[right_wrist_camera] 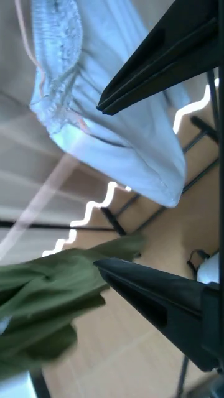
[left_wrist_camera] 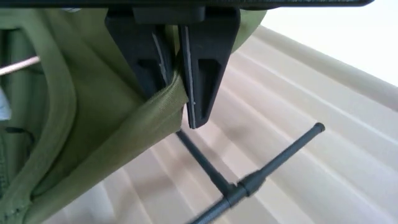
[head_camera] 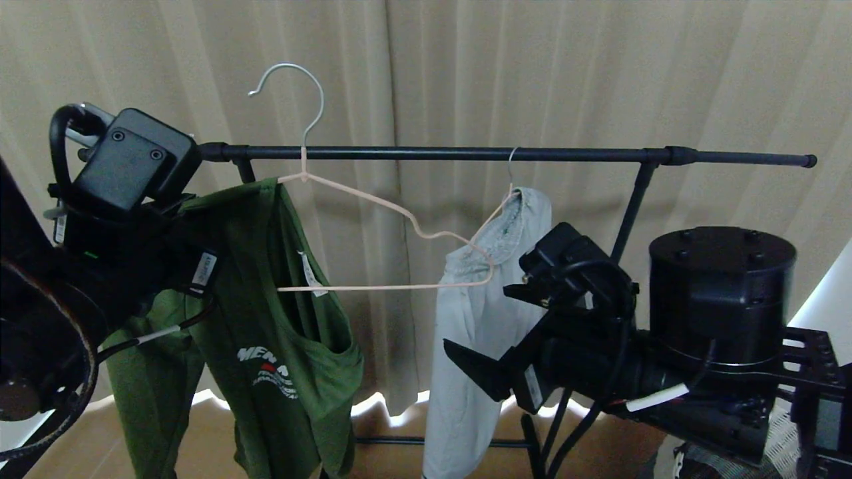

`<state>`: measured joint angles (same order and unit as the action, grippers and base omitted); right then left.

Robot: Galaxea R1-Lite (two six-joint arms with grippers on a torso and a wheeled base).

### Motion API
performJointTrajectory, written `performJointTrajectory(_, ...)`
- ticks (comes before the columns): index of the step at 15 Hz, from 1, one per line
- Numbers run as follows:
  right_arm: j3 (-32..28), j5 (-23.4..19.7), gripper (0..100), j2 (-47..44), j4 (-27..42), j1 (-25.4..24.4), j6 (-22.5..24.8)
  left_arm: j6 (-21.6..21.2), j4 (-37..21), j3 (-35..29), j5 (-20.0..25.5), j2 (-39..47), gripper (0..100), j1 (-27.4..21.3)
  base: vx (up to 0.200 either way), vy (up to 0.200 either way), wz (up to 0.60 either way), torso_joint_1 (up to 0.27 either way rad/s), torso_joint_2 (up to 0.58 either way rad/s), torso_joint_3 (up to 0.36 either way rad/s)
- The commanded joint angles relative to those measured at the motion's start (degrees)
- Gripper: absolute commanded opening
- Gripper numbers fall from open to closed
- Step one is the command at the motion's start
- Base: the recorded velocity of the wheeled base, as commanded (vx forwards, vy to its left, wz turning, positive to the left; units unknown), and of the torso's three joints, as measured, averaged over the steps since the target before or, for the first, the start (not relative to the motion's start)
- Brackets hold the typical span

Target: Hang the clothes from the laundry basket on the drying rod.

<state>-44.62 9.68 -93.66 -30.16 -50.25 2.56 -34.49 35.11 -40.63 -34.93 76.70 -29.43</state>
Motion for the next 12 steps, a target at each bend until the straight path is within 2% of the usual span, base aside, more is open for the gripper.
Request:
performJointTrajectory(1, -0.47, 0.69, 100, -5.48, -3.59, -1.87, -0.01, 0.30, 0.05, -2.08, -0.67, 1.87, 0, -0.19, 0.000, 0.000, 0.00, 0.000, 0.00, 0.000)
performJointTrajectory(5, -3.37, 1.48, 100, -9.87, -6.67, -2.66, -0.10, 1.62, 0.05, -4.81, -1.02, 3.10, 0, -1.51, 0.000, 0.000, 0.00, 0.000, 0.00, 0.000)
performJointTrajectory(8, -5.39, 3.15, 100, -15.41, -13.35, -2.57, -0.01, 1.79, -0.04, -7.01, -1.02, 4.16, 0, -1.77, 0.000, 0.000, 0.00, 0.000, 0.00, 0.000)
performJointTrajectory(12, -11.54, 3.24, 100, -19.81, -14.05, -2.40, 0.08, 1.79, -0.04, -7.09, -1.02, 3.72, 0, -5.03, 0.000, 0.000, 0.00, 0.000, 0.00, 0.000)
